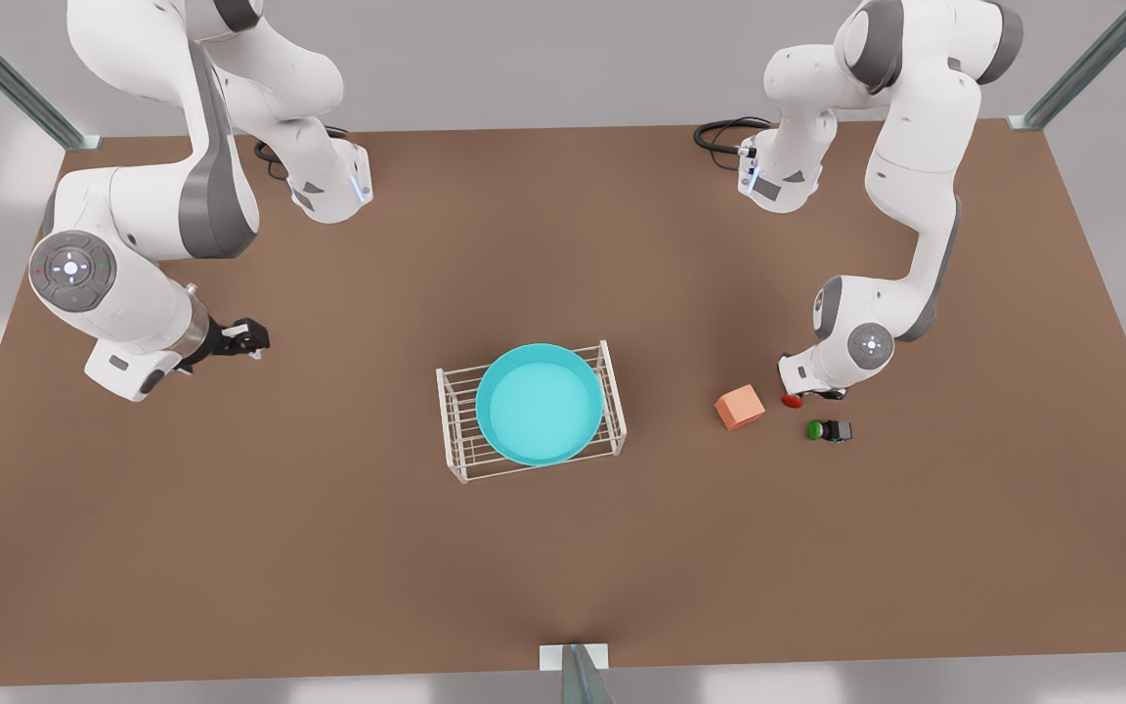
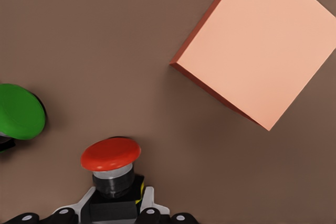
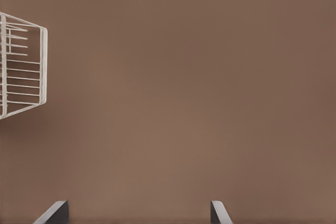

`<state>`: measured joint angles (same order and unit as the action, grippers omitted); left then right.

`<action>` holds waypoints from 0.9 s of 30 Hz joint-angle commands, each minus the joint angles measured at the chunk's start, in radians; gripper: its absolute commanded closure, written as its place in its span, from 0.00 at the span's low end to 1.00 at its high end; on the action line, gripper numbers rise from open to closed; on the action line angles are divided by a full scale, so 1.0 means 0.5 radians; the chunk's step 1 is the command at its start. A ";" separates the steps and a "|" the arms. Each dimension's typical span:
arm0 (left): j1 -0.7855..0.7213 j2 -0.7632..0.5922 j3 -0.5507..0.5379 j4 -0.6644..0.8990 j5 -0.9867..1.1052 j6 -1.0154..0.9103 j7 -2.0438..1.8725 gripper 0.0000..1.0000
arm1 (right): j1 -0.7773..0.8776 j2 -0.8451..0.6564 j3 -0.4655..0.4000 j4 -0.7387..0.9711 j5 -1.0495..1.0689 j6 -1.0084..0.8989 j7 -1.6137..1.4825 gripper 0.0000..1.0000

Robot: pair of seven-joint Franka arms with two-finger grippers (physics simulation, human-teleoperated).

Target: Place the plate on the shelf with right arm and place the red button switch in the plate with left arm

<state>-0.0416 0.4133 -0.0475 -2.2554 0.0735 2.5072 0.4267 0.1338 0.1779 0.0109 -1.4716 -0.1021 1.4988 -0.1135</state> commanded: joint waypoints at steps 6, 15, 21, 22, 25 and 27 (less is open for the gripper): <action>-0.006 -0.020 0.000 0.013 0.000 -0.069 -0.022 0.51 | -0.001 0.003 0.000 0.004 0.020 -0.006 -0.021 0.00; -0.021 -0.299 0.006 0.050 0.000 -0.422 -0.338 0.54 | -0.001 0.009 0.000 0.004 0.020 -0.006 -0.021 0.00; -0.076 -0.369 0.000 0.130 -0.012 -0.431 -0.531 0.54 | -0.001 0.009 0.000 0.001 0.020 -0.006 -0.021 0.00; -0.131 -0.415 0.000 0.197 -0.015 -0.544 -0.691 0.54 | -0.001 0.009 0.000 0.004 0.020 -0.009 -0.021 0.00; -0.263 -0.501 0.000 0.375 -0.061 -0.753 -1.062 0.54 | -0.007 0.009 -0.003 0.004 0.020 -0.009 -0.021 0.00; -0.303 -0.508 -0.003 0.439 -0.070 -0.777 -1.197 0.55 | -0.010 0.009 -0.003 0.007 0.035 -0.025 -0.021 0.00</action>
<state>-0.1900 0.1635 -0.0494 -2.0444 0.0509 2.2082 0.1922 0.1314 0.1836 0.0053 -1.4692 -0.0882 1.4929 -0.1219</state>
